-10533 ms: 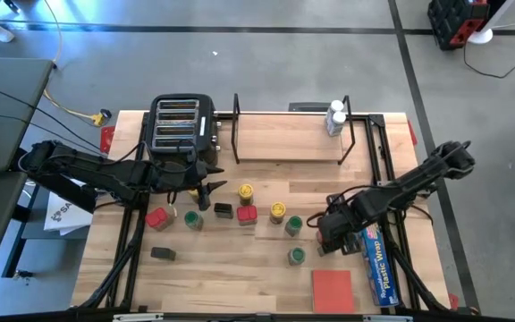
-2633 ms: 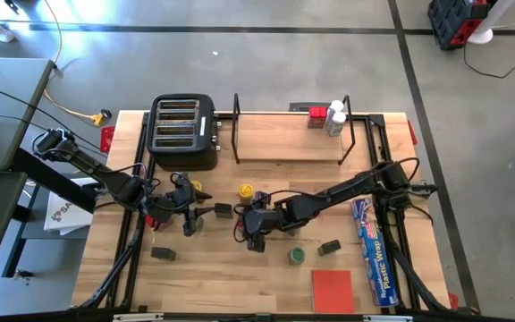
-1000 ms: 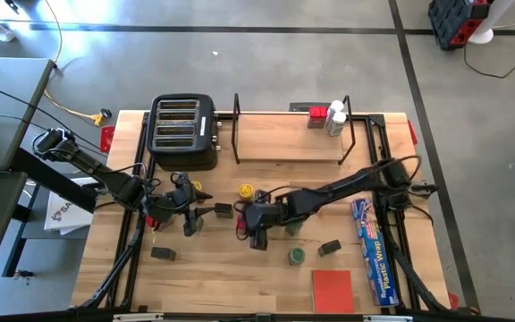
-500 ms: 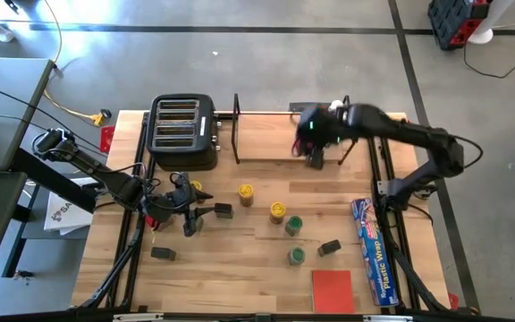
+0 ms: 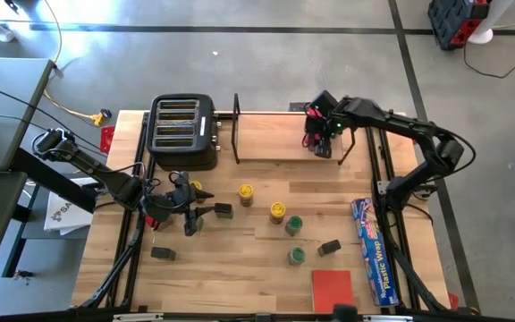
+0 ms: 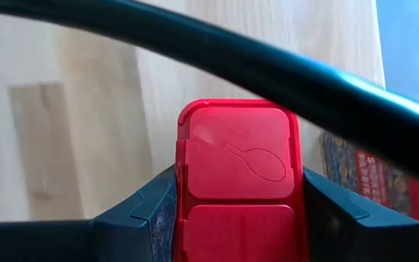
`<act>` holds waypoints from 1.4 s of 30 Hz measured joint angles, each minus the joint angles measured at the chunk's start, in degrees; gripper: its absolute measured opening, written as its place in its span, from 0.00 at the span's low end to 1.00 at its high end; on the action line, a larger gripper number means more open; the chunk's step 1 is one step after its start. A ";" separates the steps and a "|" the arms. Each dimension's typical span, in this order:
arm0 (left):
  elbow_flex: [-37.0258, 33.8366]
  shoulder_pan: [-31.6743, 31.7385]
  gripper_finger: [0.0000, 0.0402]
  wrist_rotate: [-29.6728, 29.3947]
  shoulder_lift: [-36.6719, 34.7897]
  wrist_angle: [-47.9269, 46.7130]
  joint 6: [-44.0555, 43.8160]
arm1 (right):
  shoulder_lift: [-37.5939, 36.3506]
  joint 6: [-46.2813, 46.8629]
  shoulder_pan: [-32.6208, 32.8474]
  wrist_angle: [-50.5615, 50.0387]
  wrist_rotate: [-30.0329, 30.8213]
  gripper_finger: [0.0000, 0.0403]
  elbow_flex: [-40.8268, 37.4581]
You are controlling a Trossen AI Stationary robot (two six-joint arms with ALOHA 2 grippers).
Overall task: Shelf spices
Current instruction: Put the right red seasoning can on the shelf aligned with the other red seasoning can
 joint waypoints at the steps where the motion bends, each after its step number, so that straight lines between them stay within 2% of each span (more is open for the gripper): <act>1: 0.00 0.00 0.42 -0.02 0.00 0.00 -0.02 | 0.00 -0.20 -0.30 0.32 0.28 0.50 -0.80; 7: 0.00 0.01 0.42 -0.09 0.00 1.36 0.42 | -0.13 -0.97 -0.85 3.72 5.03 0.51 -2.37; 12: 0.00 0.02 0.42 -0.11 0.00 1.38 0.42 | -0.17 -1.40 -0.85 5.25 11.25 0.71 -1.49; 14: 0.00 0.01 0.42 -0.11 -0.01 1.40 0.32 | -0.22 -1.04 -0.87 4.84 13.49 0.75 -0.88; 19: 0.00 0.02 0.42 -0.11 0.00 1.40 -0.06 | -0.22 -1.01 0.13 2.22 15.36 0.78 1.42; 25: 0.00 0.02 0.42 -0.11 0.00 1.40 -0.11 | -0.24 0.26 4.62 -2.83 17.78 0.77 5.29; 27: 0.00 0.00 0.42 -0.10 -0.01 1.40 -0.11 | -0.24 1.66 6.00 -6.03 15.66 0.74 5.59; 30: 0.00 0.02 0.42 -0.09 0.00 1.39 -0.11 | -0.09 3.48 6.87 -11.71 10.27 0.63 5.53; 36: 0.00 0.01 0.42 -0.09 0.00 1.38 -0.09 | 3.19 6.50 4.63 -12.01 7.68 0.32 5.53; 42: 0.00 0.00 0.42 1.35 -0.02 1.32 -0.95 | 7.85 6.28 3.65 -11.38 10.64 0.05 5.48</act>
